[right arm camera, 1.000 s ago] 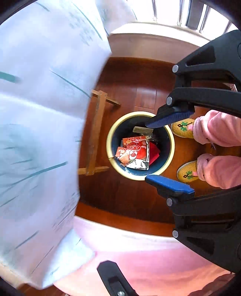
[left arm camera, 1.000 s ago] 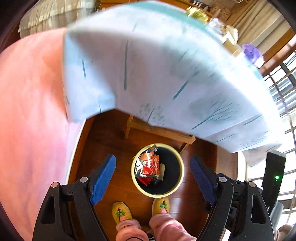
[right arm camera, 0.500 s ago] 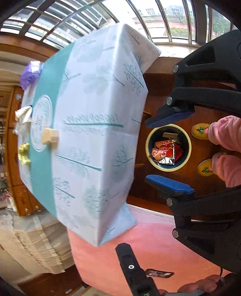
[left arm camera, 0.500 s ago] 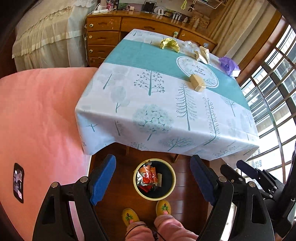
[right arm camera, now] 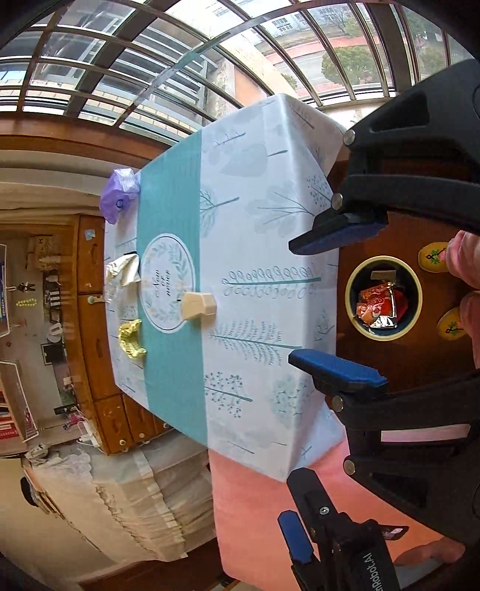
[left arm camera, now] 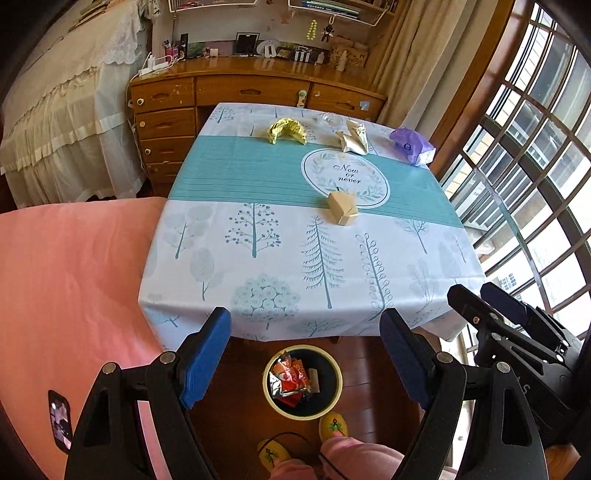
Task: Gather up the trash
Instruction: 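Raise both tools back toward the table, then reach the right tool to the purple bag while the left tool reaches the beige box, then grasp the purple bag with the right tool while the left tool grasps the beige box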
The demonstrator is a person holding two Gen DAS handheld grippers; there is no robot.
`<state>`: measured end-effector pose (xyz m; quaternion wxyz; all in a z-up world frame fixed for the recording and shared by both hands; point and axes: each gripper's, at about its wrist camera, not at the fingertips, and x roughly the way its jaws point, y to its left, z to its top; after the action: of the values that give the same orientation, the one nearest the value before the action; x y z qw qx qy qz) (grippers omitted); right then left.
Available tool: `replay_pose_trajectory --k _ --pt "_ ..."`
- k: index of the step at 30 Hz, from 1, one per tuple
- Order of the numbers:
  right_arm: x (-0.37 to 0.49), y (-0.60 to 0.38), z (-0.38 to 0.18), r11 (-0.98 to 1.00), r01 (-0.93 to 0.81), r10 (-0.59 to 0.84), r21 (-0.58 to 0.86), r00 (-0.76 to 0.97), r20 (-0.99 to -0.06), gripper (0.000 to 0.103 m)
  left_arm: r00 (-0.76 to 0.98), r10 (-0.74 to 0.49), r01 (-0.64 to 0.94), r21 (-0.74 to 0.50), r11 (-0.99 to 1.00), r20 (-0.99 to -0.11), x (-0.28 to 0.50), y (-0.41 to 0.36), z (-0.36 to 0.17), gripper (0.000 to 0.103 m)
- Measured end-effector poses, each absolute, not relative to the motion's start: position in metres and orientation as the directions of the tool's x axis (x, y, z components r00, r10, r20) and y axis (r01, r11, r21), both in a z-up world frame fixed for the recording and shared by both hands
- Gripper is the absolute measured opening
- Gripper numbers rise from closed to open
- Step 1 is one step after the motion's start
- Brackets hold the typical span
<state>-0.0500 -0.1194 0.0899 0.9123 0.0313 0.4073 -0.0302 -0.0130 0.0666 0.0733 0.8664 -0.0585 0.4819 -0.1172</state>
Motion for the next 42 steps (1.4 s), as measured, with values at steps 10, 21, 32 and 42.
replay_pose_trajectory --k 10,21,32,42 --pt "-0.002 -0.162 0.106 0.987 0.124 -0.018 0.098 0.705 -0.709 0.05 0.484 -0.25 0.131 -0.214 0.968 -0.838 0.046 0.042 0.067 0.084" --pt "0.143 -0.242 0.076 0.99 0.02 0.092 0.139 0.66 -0.746 0.05 0.415 -0.194 0.003 -0.211 0.977 -0.889 0.178 -0.03 0.028 0.084" --pt "0.265 -0.318 0.017 0.987 -0.076 0.161 0.143 0.553 -0.818 0.05 0.272 -0.128 -0.105 -0.161 0.981 -0.954 0.273 -0.091 -0.055 0.084" --pt "0.318 -0.328 -0.004 0.98 -0.127 0.199 0.155 0.531 -0.824 0.05 0.209 -0.069 -0.132 -0.098 0.986 -0.975 0.302 -0.119 -0.095 0.061"
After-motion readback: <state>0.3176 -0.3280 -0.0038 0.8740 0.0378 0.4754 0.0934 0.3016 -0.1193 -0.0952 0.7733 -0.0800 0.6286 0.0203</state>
